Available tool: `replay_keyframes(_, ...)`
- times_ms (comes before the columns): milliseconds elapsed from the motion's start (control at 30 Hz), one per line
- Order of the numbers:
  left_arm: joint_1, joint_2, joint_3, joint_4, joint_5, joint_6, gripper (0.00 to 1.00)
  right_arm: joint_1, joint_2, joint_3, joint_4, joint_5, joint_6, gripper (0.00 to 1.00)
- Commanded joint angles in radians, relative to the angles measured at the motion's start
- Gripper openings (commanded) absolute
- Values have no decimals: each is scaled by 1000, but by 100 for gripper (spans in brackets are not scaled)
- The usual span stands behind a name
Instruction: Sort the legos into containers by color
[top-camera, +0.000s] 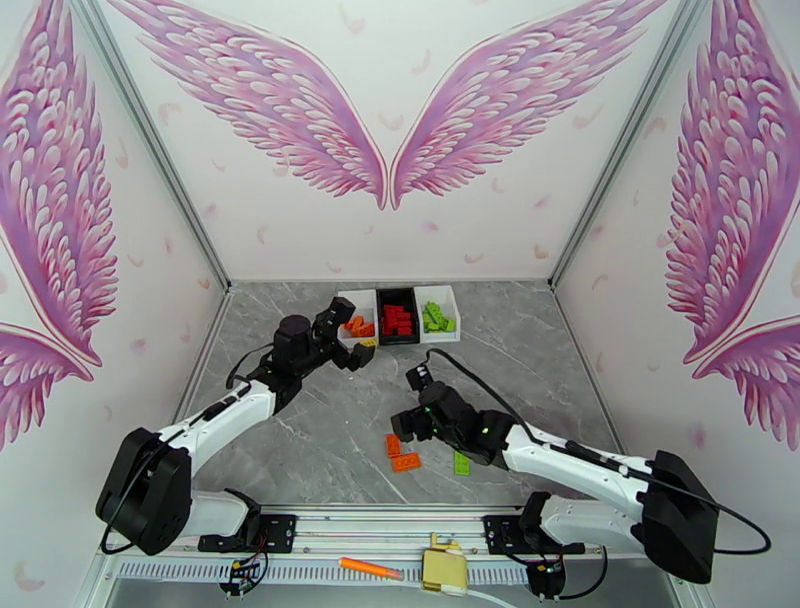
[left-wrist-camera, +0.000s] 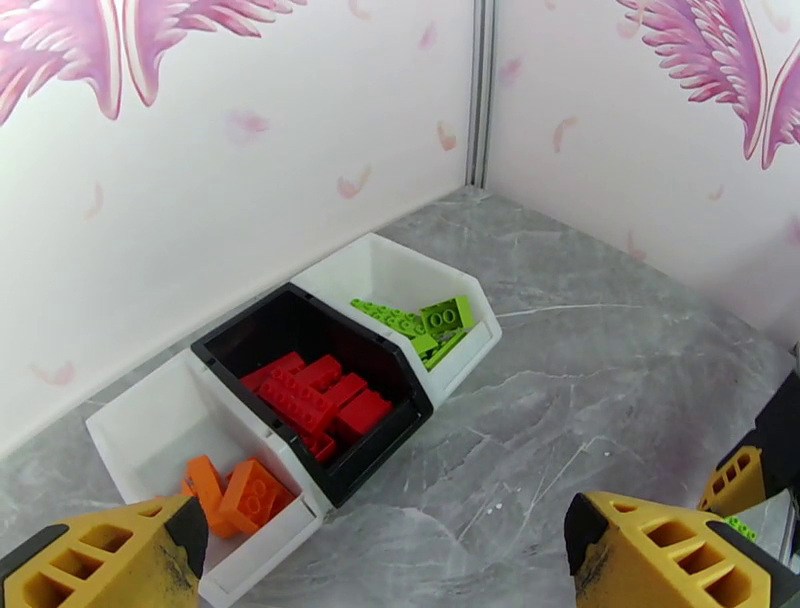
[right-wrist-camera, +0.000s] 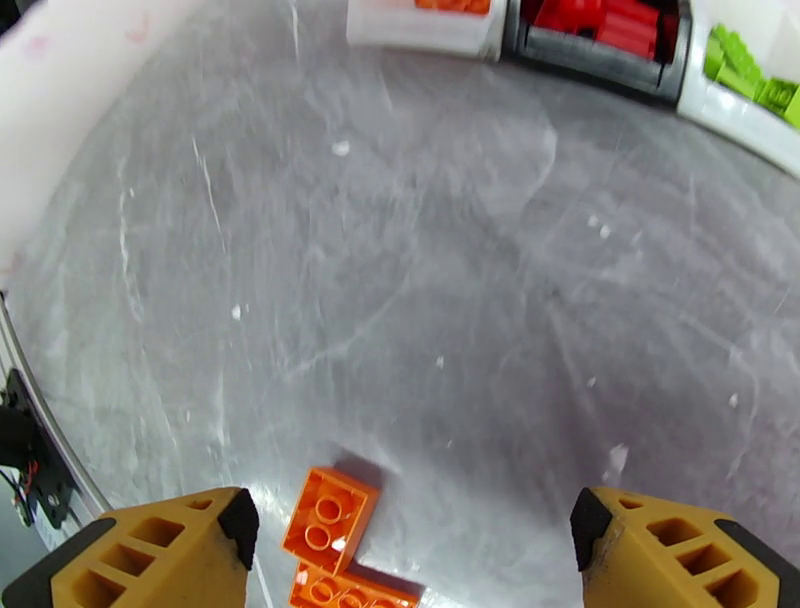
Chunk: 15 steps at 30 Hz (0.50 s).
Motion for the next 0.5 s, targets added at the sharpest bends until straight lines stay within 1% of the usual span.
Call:
replay_keyframes(0, 17, 0, -37, 3, 18, 23, 99, 92, 65, 83, -132, 79, 88, 89)
replay_keyframes(33, 19, 8, -37, 18, 22, 8, 99, 114, 86, 99, -157, 84, 102, 90)
replay_keyframes(167, 25, 47, -6, 27, 36, -38, 99, 182, 193, 148, -213, 77, 166, 91)
replay_keyframes(367, 25, 64, 5, 46, 13, -57, 99, 191, 342, 263, -278, 51, 221, 88)
replay_keyframes(467, 22, 69, 11, 37, 24, -66, 99, 189, 390, 284, -302, 55, 242, 81)
